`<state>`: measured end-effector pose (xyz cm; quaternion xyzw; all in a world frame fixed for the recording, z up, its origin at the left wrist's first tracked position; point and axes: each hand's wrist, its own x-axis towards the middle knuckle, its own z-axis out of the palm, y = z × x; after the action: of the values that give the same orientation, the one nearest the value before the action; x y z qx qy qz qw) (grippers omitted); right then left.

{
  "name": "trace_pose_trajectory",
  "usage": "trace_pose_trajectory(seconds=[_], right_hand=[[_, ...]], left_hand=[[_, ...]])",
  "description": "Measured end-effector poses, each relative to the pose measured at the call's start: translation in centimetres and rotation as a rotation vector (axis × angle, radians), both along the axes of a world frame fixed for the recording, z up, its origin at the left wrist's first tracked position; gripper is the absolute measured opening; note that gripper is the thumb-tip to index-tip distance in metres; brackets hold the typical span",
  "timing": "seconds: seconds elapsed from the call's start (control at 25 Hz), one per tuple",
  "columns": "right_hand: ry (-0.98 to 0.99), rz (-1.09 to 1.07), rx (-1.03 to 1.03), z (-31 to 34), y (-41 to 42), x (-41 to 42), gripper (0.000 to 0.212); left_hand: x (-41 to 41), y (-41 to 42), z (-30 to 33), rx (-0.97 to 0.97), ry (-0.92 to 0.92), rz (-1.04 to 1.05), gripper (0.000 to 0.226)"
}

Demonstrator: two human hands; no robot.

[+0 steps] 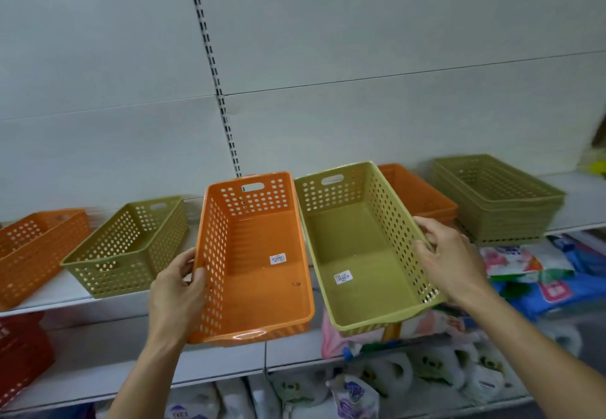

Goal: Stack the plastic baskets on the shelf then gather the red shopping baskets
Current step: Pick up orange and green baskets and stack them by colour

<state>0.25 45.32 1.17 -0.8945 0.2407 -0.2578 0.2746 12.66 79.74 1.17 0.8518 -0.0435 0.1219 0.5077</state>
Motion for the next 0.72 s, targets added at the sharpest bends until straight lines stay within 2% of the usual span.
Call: trace_pose_trajectory(seconds=[0.16, 0.4, 0.52, 0.72], right_hand=[[-0.024, 0.073, 0.058, 1.6, -4.7, -6.9, 0.042], [-0.098, 0.022, 0.037, 4.1, -13.1, -14.4, 0.038], [-0.134, -0.063, 0.039, 5.0, -18.0, -16.1, 0.038], [-0.161, -0.167, 0.03, 6.7, -25.3, -17.0, 0.035]], left_hand=[[-6.6, -5.1, 0.7, -0.087, -0.016, -0.001, 0.035], [-12.2, -13.2, 1.6, -0.146, -0.049, -0.058, 0.033], [-12.3, -17.9, 3.1, -0.135, -0.087, -0.087, 0.033], [-9.2, -25.9, 6.0, -0.178, -0.043, -0.132, 0.027]])
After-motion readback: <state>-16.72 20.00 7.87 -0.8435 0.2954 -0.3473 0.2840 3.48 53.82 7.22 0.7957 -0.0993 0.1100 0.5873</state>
